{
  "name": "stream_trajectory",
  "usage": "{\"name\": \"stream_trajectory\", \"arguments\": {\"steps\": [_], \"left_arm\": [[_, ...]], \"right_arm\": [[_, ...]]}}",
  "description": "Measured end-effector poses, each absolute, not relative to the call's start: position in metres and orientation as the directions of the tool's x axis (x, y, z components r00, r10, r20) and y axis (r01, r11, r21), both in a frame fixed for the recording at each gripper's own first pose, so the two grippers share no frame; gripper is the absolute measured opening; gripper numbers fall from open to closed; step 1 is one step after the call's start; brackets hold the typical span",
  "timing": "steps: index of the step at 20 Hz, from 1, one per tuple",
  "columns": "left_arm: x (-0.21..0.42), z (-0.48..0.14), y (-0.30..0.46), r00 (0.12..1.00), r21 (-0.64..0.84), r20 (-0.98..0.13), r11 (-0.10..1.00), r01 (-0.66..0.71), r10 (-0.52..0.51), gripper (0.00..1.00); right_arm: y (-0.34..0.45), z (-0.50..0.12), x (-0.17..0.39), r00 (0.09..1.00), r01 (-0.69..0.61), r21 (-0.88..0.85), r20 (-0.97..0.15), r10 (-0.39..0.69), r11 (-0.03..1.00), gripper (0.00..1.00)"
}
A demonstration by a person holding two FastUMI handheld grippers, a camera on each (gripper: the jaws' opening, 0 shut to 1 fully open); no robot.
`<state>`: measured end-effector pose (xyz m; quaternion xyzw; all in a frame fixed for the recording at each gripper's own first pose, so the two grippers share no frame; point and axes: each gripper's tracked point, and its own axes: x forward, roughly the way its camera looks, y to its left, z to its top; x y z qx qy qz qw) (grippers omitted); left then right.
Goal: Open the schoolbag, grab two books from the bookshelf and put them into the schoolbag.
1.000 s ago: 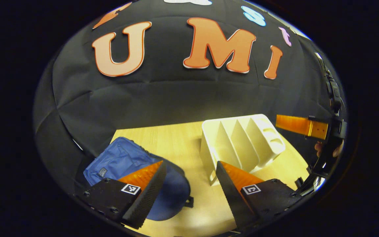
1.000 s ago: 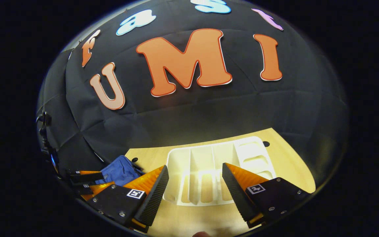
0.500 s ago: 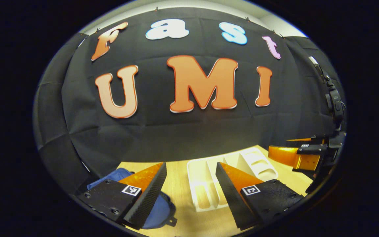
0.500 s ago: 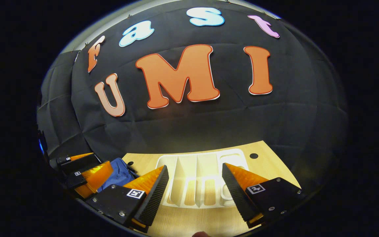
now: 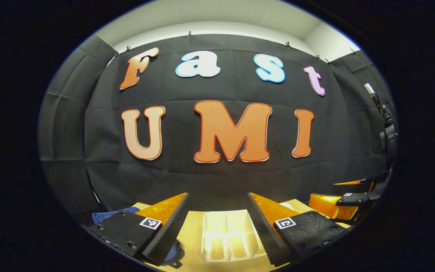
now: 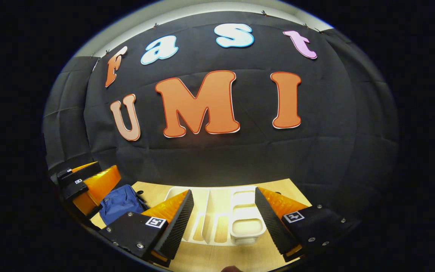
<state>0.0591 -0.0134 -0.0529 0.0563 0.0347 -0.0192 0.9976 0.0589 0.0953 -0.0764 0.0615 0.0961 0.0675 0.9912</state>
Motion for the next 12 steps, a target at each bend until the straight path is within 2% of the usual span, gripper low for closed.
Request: {"name": "stream_trajectory", "arguments": {"steps": [8, 12], "left_arm": [[0.048, -0.042, -0.028, 1.0, 0.133, -0.02, 0.991, 0.009, -0.006, 0.94], [0.044, -0.031, -0.028, 1.0, 0.134, 0.02, 0.991, -0.008, 0.006, 0.94]], "right_arm": [[0.078, -0.051, 0.051, 0.993, -0.115, 0.117, -0.02, 0.118, 0.986, 0.97], [0.067, -0.043, 0.048, 0.997, -0.079, 0.114, 0.021, 0.077, 0.99, 0.96]]}}
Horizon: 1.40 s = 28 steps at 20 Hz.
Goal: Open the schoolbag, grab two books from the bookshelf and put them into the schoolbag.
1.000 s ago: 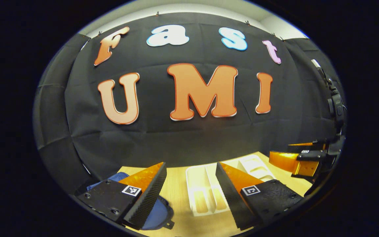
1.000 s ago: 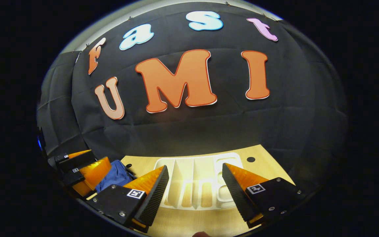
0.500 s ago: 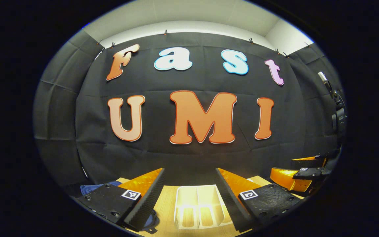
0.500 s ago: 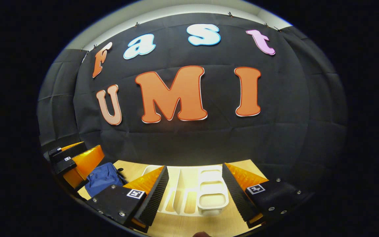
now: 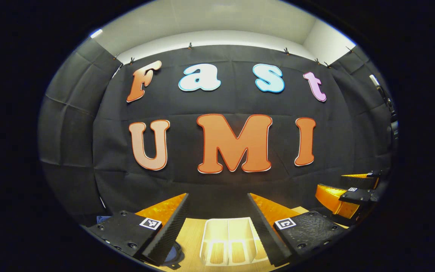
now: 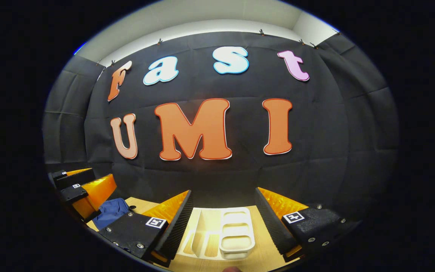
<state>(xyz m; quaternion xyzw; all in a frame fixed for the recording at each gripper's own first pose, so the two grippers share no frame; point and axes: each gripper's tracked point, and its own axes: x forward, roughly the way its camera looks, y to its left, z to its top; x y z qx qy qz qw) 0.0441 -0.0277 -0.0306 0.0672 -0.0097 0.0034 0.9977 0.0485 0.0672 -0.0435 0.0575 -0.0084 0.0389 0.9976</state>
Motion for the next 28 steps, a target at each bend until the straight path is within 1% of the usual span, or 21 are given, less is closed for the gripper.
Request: {"name": "stream_trajectory", "arguments": {"steps": [3, 4, 5, 6, 7, 10, 13, 14, 16, 18, 19, 22, 26, 28], "left_arm": [[0.044, -0.03, -0.033, 1.0, 0.127, 0.019, 0.992, 0.004, -0.007, 0.94], [0.044, -0.03, -0.035, 1.0, 0.128, 0.014, 0.992, 0.012, -0.014, 0.94], [0.043, -0.03, -0.038, 1.0, 0.126, 0.016, 0.992, 0.019, -0.021, 0.94], [0.042, -0.029, -0.039, 1.0, 0.124, 0.016, 0.992, 0.019, -0.021, 0.94], [0.04, -0.03, -0.039, 1.0, 0.126, 0.014, 0.992, 0.02, -0.022, 0.94], [0.037, -0.027, -0.042, 0.999, 0.145, 0.026, 0.989, 0.021, -0.025, 0.94], [0.039, -0.026, -0.049, 0.999, 0.144, 0.034, 0.989, 0.03, -0.035, 0.94], [0.038, -0.028, -0.05, 0.999, 0.141, 0.026, 0.989, 0.032, -0.037, 0.93], [0.037, -0.03, -0.051, 0.999, 0.135, 0.028, 0.99, 0.034, -0.038, 0.94], [0.036, -0.033, -0.053, 0.999, 0.141, 0.022, 0.989, 0.031, -0.035, 0.93], [0.035, -0.034, -0.055, 0.999, 0.142, 0.026, 0.989, 0.03, -0.034, 0.94], [0.034, -0.044, -0.063, 0.999, 0.13, 0.01, 0.991, 0.04, -0.041, 0.94], [0.029, -0.05, -0.061, 0.999, 0.139, 0.0, 0.99, 0.039, -0.039, 0.93], [0.03, -0.058, -0.066, 0.998, 0.134, -0.017, 0.989, 0.058, -0.056, 0.94]], "right_arm": [[0.066, -0.036, 0.045, 0.996, -0.065, 0.074, 0.067, 0.06, 0.995, 0.96], [0.064, -0.034, 0.044, 0.996, -0.062, 0.06, 0.072, 0.057, 0.996, 1.0], [0.064, -0.037, 0.046, 0.997, -0.054, 0.043, 0.06, 0.051, 0.998, 0.96], [0.056, -0.042, 0.047, 0.999, -0.03, 0.024, 0.041, 0.029, 0.999, 1.0], [0.052, -0.044, 0.046, 0.999, -0.024, 0.019, 0.033, 0.023, 1.0, 0.96], [0.049, -0.042, 0.046, 0.999, -0.014, 0.049, 0.033, 0.013, 0.999, 0.96], [0.041, -0.038, 0.044, 0.998, 0.004, 0.036, 0.056, -0.006, 0.999, 0.96], [0.04, -0.038, 0.042, 0.998, 0.003, 0.036, 0.056, -0.005, 0.999, 0.96], [0.04, -0.044, 0.041, 0.999, 0.004, 0.023, 0.042, -0.005, 1.0, 1.0], [0.036, -0.05, 0.039, 1.0, 0.01, 0.011, 0.023, -0.01, 1.0, 1.0], [0.035, -0.051, 0.037, 1.0, 0.009, 0.014, 0.021, -0.009, 1.0, 0.96], [0.029, -0.054, 0.035, 1.0, 0.012, 0.005, 0.018, -0.012, 1.0, 0.96], [0.032, -0.059, 0.031, 1.0, -0.011, 0.002, 0.008, 0.011, 1.0, 0.96], [0.034, -0.064, 0.031, 1.0, -0.018, -0.014, -0.007, 0.018, 1.0, 0.96]]}}
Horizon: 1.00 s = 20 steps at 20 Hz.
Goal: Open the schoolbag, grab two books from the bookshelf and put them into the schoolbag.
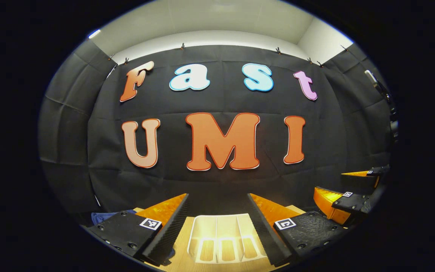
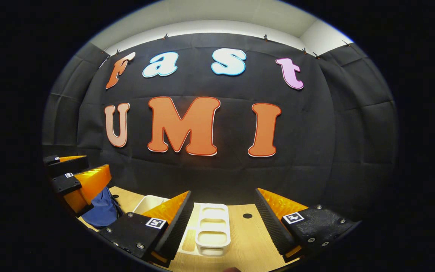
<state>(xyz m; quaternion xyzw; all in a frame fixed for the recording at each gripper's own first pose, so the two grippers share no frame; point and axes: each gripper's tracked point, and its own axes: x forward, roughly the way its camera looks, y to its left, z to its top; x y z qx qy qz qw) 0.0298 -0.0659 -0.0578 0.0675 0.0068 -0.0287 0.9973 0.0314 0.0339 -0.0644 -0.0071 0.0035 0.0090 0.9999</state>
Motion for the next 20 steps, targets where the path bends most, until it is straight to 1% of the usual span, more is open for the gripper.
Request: {"name": "stream_trajectory", "arguments": {"steps": [5, 10, 20], "left_arm": [[0.029, -0.055, -0.068, 0.999, 0.145, -0.028, 0.988, 0.051, -0.047, 0.94], [0.036, -0.057, -0.073, 0.997, 0.135, -0.036, 0.988, 0.071, -0.066, 0.94], [0.045, -0.051, -0.058, 0.998, 0.156, -0.029, 0.986, 0.064, -0.06, 0.94]], "right_arm": [[0.033, -0.061, 0.032, 1.0, -0.018, -0.007, -0.003, 0.018, 1.0, 0.96], [0.034, -0.061, 0.037, 1.0, -0.018, -0.005, -0.004, 0.018, 1.0, 0.96], [0.046, -0.056, 0.045, 1.0, -0.015, -0.001, 0.008, 0.015, 1.0, 0.96]]}}
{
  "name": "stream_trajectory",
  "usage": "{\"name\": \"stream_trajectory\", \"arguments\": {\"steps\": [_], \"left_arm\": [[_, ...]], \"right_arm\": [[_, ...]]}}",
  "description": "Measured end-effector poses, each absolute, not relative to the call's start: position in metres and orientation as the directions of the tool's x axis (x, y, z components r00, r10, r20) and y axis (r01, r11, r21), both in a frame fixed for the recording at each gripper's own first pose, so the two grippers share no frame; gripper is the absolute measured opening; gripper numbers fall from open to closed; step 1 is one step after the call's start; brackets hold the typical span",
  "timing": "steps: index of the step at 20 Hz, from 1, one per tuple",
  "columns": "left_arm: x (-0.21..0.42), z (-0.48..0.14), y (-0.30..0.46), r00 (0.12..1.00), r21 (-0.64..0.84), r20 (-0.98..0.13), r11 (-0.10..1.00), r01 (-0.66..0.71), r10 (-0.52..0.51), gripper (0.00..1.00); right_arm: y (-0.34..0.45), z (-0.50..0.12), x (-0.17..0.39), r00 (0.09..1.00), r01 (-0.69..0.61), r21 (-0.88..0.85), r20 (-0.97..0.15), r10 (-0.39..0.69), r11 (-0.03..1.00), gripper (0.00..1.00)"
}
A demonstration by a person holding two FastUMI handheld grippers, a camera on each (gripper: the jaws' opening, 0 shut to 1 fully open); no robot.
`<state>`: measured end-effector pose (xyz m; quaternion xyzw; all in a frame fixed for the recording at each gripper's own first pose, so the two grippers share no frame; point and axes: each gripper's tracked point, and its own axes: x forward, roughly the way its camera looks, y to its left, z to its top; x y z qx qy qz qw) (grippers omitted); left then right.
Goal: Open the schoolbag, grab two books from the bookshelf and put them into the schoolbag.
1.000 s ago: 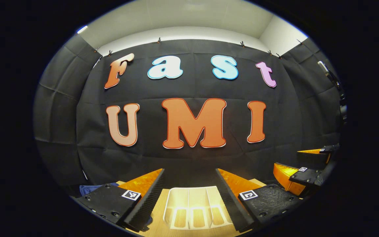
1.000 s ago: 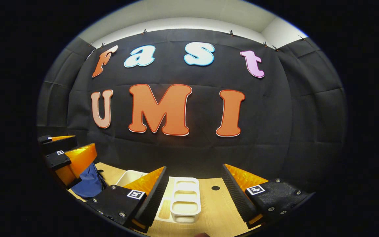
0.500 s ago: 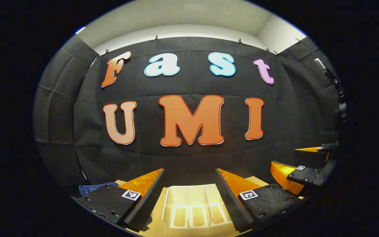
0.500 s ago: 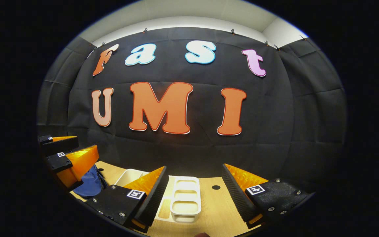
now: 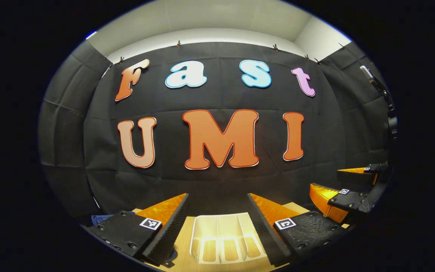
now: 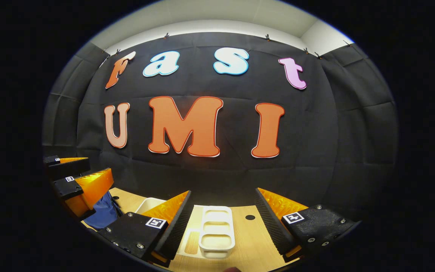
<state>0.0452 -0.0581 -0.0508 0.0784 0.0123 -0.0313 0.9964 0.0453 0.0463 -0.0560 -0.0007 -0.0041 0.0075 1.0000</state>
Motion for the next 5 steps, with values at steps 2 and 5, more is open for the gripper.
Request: {"name": "stream_trajectory", "arguments": {"steps": [2, 5], "left_arm": [[0.0491, -0.0474, -0.0553, 0.998, 0.152, -0.024, 0.987, 0.054, -0.051, 0.93], [0.0526, -0.0459, -0.0574, 0.998, 0.157, -0.016, 0.986, 0.055, -0.053, 0.93]], "right_arm": [[0.0476, -0.0562, 0.0466, 1.0, -0.015, -0.003, 0.007, 0.015, 1.0, 0.96], [0.0497, -0.0561, 0.0487, 1.0, -0.012, -0.007, 0.008, 0.012, 1.0, 0.96]]}}
